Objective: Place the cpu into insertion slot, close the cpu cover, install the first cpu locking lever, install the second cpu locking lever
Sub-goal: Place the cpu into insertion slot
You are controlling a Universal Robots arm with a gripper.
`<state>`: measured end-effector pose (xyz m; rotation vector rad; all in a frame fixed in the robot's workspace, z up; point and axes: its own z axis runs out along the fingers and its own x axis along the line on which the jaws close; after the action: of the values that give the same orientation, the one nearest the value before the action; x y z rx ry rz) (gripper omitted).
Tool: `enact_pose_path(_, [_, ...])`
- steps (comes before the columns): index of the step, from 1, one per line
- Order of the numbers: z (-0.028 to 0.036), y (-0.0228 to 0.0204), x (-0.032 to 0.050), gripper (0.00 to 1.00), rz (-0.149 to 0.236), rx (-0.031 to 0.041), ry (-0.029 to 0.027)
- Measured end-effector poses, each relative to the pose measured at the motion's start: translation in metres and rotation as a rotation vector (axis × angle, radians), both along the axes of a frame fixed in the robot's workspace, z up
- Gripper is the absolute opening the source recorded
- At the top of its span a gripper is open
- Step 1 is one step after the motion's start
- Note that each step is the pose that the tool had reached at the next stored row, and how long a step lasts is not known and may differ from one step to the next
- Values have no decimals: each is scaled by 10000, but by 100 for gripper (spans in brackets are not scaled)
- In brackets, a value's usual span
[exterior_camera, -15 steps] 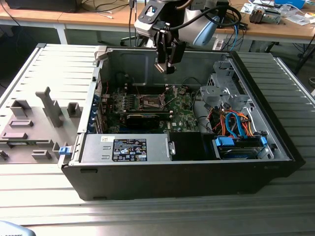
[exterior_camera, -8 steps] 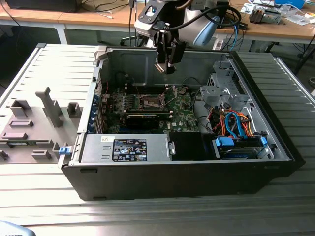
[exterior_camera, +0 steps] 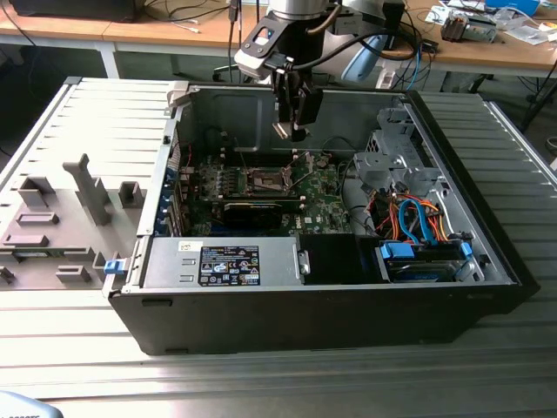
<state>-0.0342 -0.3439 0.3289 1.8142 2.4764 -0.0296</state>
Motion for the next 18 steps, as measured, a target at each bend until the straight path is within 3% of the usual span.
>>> enact_pose_path(18, [-31,0,0,55,-116,0,0])
